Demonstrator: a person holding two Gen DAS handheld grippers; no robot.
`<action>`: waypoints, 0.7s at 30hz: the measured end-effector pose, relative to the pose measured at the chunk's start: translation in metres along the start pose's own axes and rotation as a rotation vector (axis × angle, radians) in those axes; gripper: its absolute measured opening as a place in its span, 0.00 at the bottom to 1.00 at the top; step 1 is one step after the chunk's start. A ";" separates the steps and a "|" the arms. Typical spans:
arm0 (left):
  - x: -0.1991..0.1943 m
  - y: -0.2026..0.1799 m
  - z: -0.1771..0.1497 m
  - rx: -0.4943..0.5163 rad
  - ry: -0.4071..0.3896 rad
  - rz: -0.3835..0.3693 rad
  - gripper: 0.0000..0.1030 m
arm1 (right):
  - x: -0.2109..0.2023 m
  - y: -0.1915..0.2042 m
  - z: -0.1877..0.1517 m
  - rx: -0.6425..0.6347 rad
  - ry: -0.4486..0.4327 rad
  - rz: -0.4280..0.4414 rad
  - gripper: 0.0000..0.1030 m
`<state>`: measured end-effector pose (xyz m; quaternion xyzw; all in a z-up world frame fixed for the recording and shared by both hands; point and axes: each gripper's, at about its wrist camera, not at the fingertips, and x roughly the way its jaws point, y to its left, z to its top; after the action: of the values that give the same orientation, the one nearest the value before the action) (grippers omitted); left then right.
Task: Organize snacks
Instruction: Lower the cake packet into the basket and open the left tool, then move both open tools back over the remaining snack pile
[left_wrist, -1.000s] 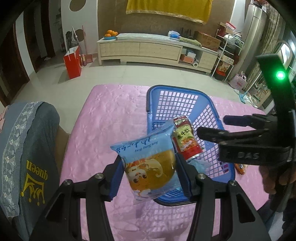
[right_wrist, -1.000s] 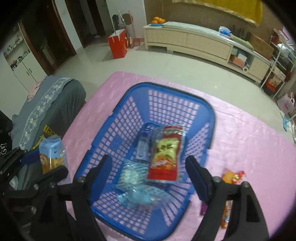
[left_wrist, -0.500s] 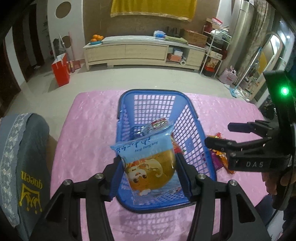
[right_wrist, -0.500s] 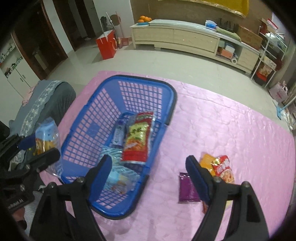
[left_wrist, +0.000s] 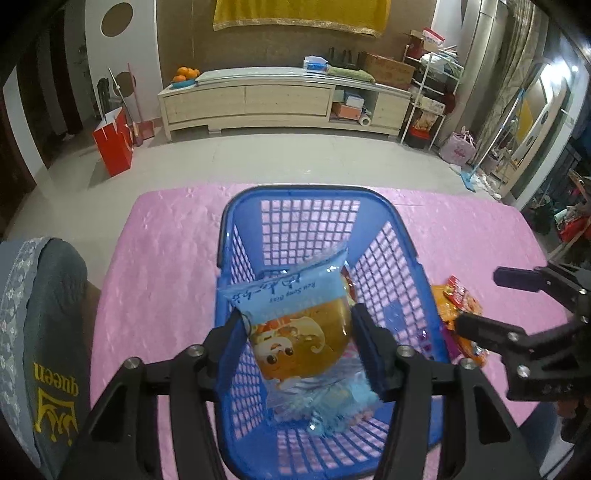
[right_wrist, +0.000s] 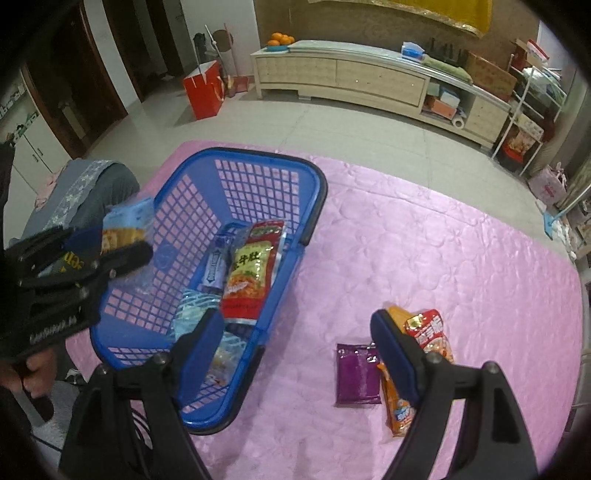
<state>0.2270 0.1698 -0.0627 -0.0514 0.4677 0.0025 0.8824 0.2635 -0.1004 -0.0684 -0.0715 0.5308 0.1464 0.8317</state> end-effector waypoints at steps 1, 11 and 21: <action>-0.001 0.001 0.001 0.001 -0.011 0.004 0.66 | -0.001 0.000 0.000 0.001 -0.003 -0.001 0.83; -0.033 -0.004 -0.015 0.043 -0.043 0.003 0.73 | -0.019 0.004 -0.013 0.026 -0.031 0.025 0.83; -0.071 -0.026 -0.036 0.061 -0.064 -0.020 0.73 | -0.066 0.009 -0.035 0.038 -0.099 0.015 0.83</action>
<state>0.1588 0.1442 -0.0217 -0.0290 0.4387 -0.0190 0.8979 0.2045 -0.1128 -0.0231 -0.0444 0.4920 0.1460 0.8571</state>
